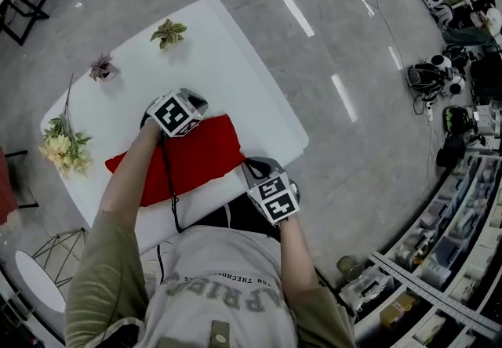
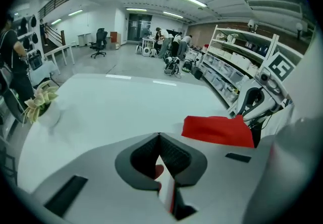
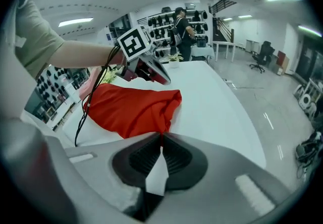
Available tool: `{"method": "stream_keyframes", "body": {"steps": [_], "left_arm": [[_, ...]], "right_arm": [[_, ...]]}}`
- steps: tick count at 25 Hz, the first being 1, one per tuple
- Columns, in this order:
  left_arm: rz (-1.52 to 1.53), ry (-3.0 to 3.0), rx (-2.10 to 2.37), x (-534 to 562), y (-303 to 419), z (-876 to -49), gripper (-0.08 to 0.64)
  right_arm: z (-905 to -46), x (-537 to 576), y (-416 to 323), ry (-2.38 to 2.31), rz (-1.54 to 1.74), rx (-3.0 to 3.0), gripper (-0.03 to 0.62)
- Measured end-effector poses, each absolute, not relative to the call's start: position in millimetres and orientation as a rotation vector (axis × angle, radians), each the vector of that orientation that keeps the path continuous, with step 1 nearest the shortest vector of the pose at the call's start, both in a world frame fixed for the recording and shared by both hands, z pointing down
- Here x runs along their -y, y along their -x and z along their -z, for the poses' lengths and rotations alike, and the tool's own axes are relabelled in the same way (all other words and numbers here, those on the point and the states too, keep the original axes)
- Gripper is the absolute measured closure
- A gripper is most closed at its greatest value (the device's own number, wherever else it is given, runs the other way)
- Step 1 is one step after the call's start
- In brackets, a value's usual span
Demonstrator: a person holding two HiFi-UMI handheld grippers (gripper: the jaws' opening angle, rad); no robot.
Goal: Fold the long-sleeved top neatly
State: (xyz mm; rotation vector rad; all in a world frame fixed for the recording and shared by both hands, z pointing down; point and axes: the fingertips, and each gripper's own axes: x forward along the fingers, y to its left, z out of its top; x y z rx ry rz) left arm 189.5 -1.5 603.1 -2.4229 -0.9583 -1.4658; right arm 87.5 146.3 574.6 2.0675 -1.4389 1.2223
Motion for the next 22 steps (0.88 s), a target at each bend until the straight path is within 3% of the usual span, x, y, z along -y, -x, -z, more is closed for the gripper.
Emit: {"method": "stream_keyframes", "body": {"steps": [4, 7, 14, 22], "left_arm": [[1.485, 2.359, 1.109, -15.2, -178.0, -601.7, 0.545], [1.532, 2.309, 1.245, -35.9, -170.3, -604.8, 0.425], [1.547, 2.064, 1.516, -62.0, -167.2, -598.8, 0.345], [1.630, 1.818, 1.669, -83.9, -152.5, -601.5, 0.355]], "right_arm": [[-572.2, -148.1, -81.4, -2.079, -1.204, 1.466, 0.577], [-568.5, -143.1, -79.9, -2.038, -1.155, 1.504, 0.577], [-570.6, -144.1, -74.1, -1.895, -1.083, 1.556, 0.576], [-577.5, -146.4, -72.9, -1.788, -1.010, 1.534, 0.577]]}}
